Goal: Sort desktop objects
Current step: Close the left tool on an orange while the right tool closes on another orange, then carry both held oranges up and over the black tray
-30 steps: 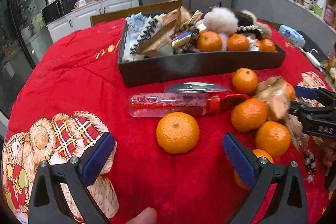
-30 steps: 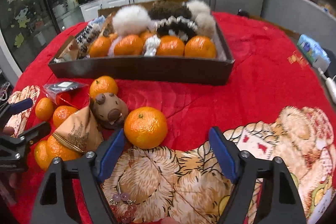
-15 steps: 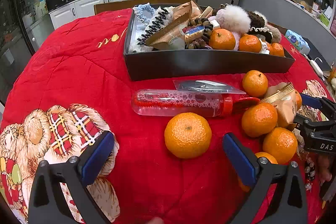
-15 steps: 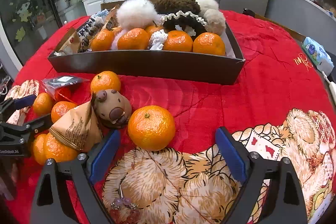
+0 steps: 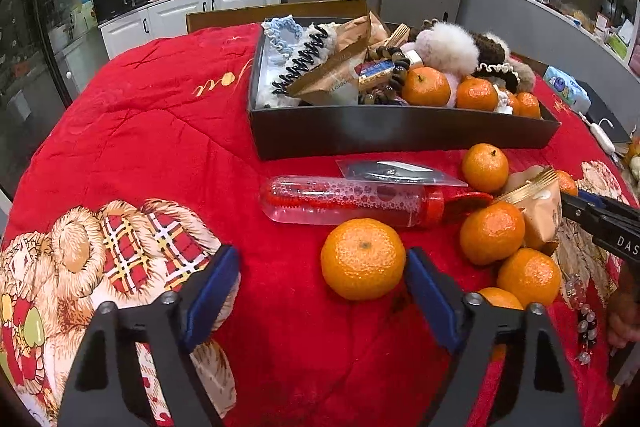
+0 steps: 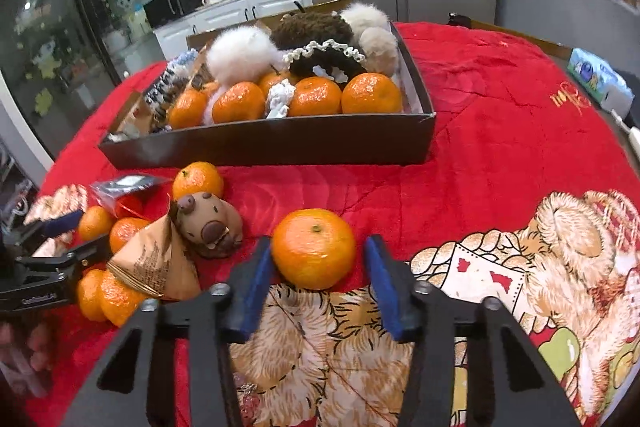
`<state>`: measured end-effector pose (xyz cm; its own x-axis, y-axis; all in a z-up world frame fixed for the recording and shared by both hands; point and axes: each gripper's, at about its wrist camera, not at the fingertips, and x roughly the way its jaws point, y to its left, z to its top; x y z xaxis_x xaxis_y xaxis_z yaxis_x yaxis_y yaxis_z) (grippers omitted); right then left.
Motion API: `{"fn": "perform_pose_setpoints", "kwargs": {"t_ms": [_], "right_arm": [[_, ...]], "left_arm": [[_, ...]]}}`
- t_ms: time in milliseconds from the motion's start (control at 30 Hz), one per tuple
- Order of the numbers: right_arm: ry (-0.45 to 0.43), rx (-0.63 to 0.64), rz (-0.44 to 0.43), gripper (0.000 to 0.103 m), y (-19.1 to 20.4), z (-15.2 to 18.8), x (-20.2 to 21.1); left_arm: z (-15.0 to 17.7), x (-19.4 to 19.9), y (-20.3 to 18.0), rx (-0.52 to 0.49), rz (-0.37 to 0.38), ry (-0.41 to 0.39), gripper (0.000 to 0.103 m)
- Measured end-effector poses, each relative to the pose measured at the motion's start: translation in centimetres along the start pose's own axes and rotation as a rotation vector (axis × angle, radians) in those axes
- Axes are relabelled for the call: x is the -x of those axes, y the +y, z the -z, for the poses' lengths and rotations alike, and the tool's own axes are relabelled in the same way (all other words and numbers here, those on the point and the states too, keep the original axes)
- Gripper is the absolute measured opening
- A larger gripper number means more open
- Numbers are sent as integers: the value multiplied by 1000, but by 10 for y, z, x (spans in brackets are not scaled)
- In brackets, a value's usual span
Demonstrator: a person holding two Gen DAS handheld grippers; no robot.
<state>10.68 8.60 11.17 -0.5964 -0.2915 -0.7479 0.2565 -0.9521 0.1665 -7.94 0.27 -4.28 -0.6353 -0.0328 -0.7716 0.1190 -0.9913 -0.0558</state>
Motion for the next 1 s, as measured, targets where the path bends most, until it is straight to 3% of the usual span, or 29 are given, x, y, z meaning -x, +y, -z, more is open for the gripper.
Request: {"fn": "perform_pose_setpoints", "kwargs": {"t_ms": [400,1000], "right_arm": [[-7,-28,-27,39,-1,0,0],[-46,-28,-11,38,-5,1,8]], "left_arm": [[4,15,-5,-20,40,-31,39],[8,32,-19,-74,10,-97,39]]}}
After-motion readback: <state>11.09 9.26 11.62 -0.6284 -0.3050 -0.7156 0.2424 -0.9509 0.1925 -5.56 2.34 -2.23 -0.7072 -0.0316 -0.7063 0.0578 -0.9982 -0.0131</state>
